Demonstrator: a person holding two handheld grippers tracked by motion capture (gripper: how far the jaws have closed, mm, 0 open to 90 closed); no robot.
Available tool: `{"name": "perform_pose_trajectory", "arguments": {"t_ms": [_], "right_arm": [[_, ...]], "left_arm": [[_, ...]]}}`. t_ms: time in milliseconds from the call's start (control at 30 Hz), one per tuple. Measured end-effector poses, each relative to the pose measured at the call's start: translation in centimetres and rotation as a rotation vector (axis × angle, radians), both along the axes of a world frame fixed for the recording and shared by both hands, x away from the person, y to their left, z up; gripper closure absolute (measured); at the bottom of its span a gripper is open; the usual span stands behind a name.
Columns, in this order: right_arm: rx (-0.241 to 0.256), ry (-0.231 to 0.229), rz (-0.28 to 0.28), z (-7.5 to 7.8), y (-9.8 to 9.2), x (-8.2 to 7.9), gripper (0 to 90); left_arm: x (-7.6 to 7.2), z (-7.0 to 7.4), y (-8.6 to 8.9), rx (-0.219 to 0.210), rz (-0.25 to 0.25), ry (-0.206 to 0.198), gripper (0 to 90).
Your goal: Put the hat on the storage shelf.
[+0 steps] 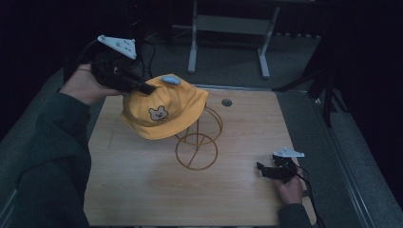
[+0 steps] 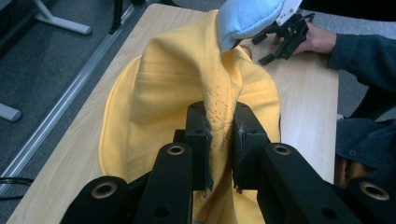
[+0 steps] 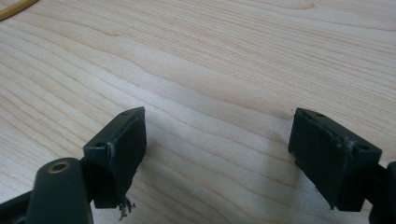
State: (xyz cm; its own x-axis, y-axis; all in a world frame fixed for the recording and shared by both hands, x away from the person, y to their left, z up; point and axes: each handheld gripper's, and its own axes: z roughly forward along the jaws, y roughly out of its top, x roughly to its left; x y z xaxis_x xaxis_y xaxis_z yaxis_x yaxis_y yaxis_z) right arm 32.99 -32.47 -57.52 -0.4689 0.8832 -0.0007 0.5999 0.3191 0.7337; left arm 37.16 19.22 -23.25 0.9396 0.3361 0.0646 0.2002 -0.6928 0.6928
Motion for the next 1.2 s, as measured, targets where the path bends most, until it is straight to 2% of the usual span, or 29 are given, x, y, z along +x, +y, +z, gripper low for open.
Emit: {"name": "perform_pose_trajectory", "arguments": {"t_ms": [100,367,633,900,1200], "right_arm": [[0.000,0.000,0.000,0.0,0.0,0.0,19.2],[0.000,-0.002,0.000,0.0,0.0,0.0,19.2],[0.000,0.000,0.000,0.0,0.0,0.0,19.2],[-0.001,-0.001,0.001,0.0,0.0,0.0,19.2],[0.004,0.001,-0.002,0.0,0.0,0.0,19.2]], "left_arm": [[0.0,0.1,-0.6,0.001,-0.004,-0.005,79.2],[0.5,0.0,-2.8,0.037,-0.017,-0.019,78.6],[1.6,-0.6,-5.7,0.032,-0.008,-0.041,77.6],[2.2,-2.2,-9.0,0.058,-0.010,-0.064,76.6],[2.8,-4.0,-11.3,0.077,-0.005,-0.072,75.9]]}}
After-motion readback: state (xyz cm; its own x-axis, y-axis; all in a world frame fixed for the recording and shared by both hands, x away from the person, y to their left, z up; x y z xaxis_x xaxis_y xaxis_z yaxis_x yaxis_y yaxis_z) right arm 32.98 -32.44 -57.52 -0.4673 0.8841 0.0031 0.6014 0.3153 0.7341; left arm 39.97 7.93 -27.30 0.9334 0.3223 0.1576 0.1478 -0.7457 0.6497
